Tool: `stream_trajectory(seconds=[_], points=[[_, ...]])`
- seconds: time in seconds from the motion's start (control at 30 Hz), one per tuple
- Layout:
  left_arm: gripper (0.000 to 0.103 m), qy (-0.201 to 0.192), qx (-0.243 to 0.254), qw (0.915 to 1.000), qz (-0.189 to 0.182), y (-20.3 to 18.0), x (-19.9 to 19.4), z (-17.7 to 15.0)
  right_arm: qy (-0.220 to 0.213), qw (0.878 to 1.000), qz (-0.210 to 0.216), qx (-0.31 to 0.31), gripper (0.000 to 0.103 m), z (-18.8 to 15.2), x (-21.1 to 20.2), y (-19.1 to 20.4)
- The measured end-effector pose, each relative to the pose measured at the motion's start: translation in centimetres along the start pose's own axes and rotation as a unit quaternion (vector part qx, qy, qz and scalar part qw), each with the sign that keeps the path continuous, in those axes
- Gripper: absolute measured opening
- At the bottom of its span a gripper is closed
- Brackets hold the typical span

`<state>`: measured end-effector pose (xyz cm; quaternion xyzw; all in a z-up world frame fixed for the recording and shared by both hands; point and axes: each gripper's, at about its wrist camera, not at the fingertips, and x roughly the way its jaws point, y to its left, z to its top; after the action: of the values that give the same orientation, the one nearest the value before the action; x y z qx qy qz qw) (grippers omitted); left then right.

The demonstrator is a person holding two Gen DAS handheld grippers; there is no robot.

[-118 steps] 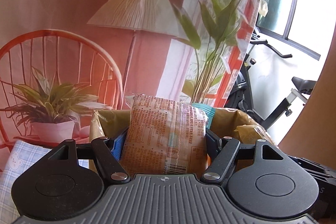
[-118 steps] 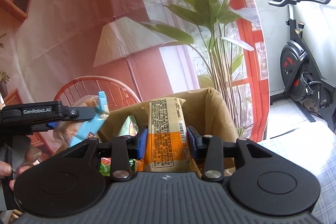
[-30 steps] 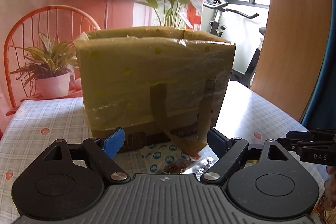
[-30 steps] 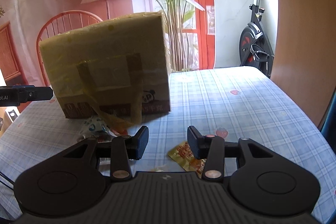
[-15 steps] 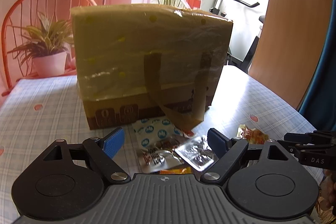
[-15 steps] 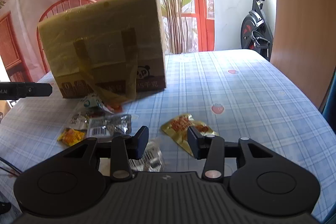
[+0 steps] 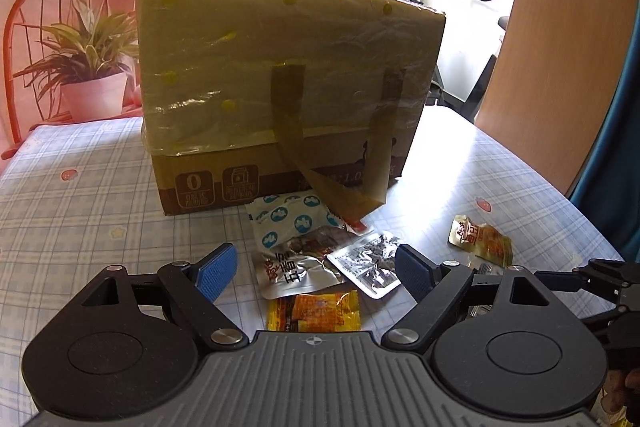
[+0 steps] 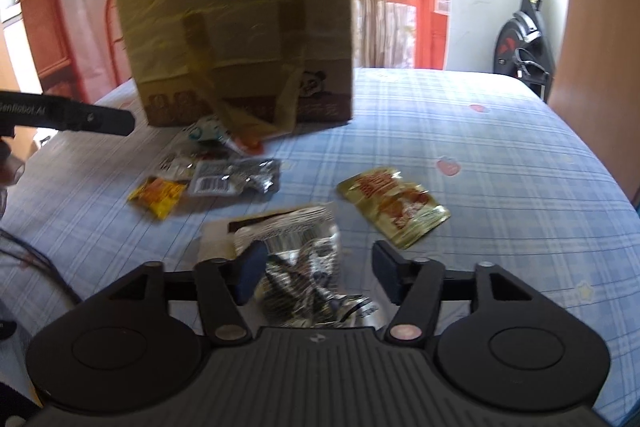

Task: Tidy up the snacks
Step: 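Close the right tool on the silver foil packet, then lift the silver foil packet with the right tool while the left tool grasps the orange-yellow packet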

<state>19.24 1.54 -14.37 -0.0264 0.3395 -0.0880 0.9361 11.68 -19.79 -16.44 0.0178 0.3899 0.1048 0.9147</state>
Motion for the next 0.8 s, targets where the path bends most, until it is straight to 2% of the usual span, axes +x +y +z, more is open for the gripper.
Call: stream_trajectory(seconds=[0.07,0.2,0.5,0.57,0.63,0.8], points=[[0.088,0.000,-0.003,1.0000,0.001,0.1,0.0,-0.1,0.007,1.000,0.004,-0.019,0.073,-0.2,0.3,0.4],[0.088,0.004,-0.006,1.0000,0.001,0.2,0.0,-0.2,0.025,0.998,0.008,-0.054,0.075,-0.6,1.1,0.8],[0.088,0.008,-0.013,0.9999,0.004,0.5,0.0,-0.4,0.043,0.998,0.022,-0.052,0.075,-0.9,2.4,0.2],[0.088,0.008,-0.013,0.9999,0.004,0.6,-0.1,-0.4,0.043,0.998,0.020,-0.048,0.064,-0.9,2.6,0.1],[0.088,0.008,-0.012,0.9999,0.005,0.5,-0.1,-0.4,0.038,0.998,0.024,-0.043,0.059,-0.8,2.6,0.1],[0.088,0.011,-0.015,0.9998,0.007,0.7,0.0,-0.5,0.023,0.999,0.035,-0.026,0.057,-0.3,2.4,-0.3]])
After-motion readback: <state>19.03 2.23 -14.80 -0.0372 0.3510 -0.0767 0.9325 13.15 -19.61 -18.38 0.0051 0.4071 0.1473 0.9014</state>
